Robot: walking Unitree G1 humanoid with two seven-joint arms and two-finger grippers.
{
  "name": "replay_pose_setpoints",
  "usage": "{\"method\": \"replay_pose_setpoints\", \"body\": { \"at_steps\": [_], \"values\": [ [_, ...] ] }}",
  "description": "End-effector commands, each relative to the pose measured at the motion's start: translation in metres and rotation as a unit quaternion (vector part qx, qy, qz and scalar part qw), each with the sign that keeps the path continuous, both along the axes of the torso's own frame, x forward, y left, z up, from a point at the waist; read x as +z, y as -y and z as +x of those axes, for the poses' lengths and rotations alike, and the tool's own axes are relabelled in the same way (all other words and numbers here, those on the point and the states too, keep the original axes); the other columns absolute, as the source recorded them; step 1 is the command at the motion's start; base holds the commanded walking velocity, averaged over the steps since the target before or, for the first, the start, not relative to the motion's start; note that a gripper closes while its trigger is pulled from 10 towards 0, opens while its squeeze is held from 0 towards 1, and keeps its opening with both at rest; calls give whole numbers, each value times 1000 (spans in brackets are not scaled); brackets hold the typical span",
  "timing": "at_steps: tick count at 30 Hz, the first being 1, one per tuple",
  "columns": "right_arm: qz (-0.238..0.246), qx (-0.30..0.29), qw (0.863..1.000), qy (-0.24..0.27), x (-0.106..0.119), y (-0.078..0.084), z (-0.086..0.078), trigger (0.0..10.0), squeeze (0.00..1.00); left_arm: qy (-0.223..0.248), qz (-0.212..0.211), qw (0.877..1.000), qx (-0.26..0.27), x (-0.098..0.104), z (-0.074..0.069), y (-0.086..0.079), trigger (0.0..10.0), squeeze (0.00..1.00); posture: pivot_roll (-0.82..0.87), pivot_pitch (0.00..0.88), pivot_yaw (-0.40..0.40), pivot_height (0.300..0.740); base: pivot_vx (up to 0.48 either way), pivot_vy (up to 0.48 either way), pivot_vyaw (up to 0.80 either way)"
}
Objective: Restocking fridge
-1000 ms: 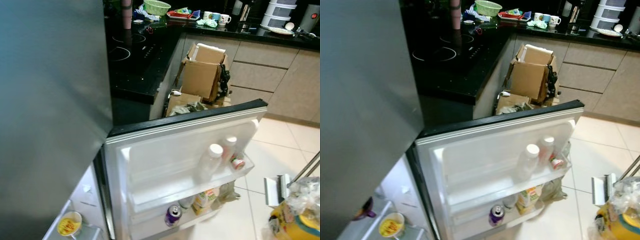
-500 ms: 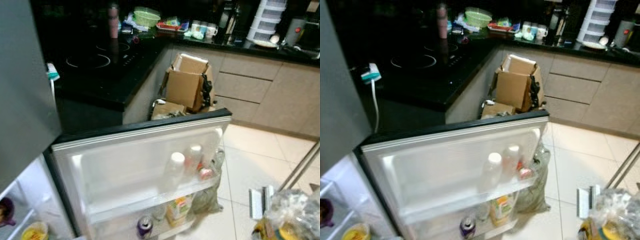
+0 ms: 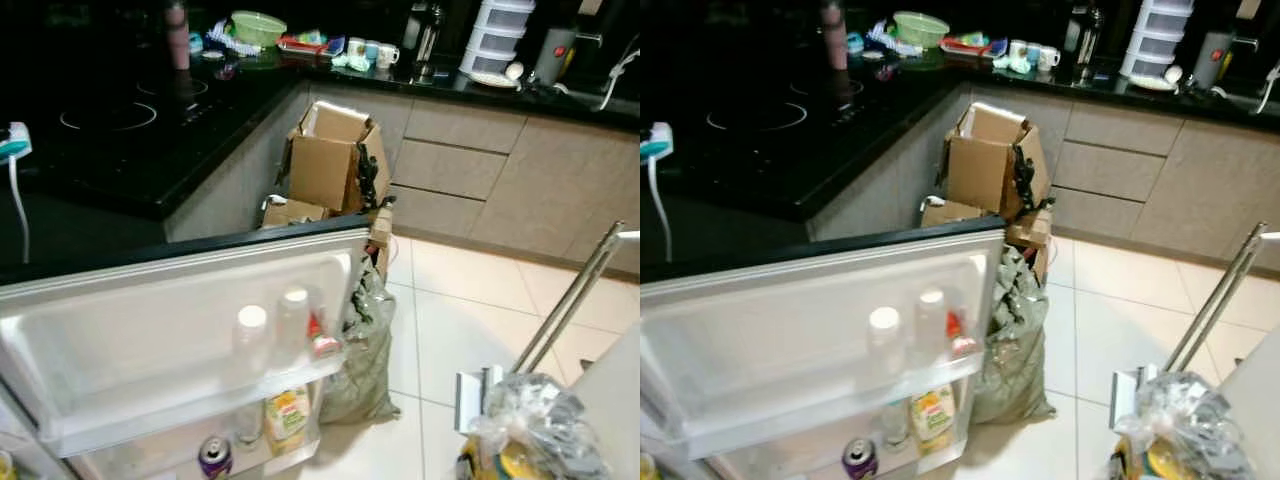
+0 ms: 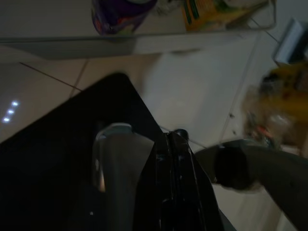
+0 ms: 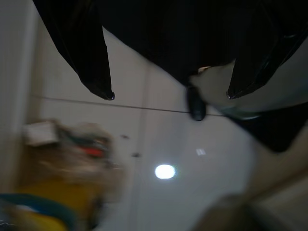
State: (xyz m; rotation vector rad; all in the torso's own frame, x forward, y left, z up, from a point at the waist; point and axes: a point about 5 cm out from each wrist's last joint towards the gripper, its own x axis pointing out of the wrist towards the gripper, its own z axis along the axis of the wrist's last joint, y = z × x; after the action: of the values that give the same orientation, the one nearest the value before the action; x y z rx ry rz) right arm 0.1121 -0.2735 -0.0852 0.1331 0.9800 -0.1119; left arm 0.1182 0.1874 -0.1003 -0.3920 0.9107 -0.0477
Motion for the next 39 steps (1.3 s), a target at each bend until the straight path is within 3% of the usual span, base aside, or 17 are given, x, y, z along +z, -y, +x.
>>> {"method": "replay_pose_setpoints", "body": {
  "at_steps": [1,39],
  "values": [
    [28,18,999,6,0,-5,1,10000,0,-23,-5,1000,0,-4,-12,2,10000,0,-44,0,-60,740,0,0,731],
    [68,-1,998,5,-4,-12,-7,10000,0,-29,12,999,-20,-4,-8,4,10000,0,-44,0,-54,740,0,0,689]
  ]
}}
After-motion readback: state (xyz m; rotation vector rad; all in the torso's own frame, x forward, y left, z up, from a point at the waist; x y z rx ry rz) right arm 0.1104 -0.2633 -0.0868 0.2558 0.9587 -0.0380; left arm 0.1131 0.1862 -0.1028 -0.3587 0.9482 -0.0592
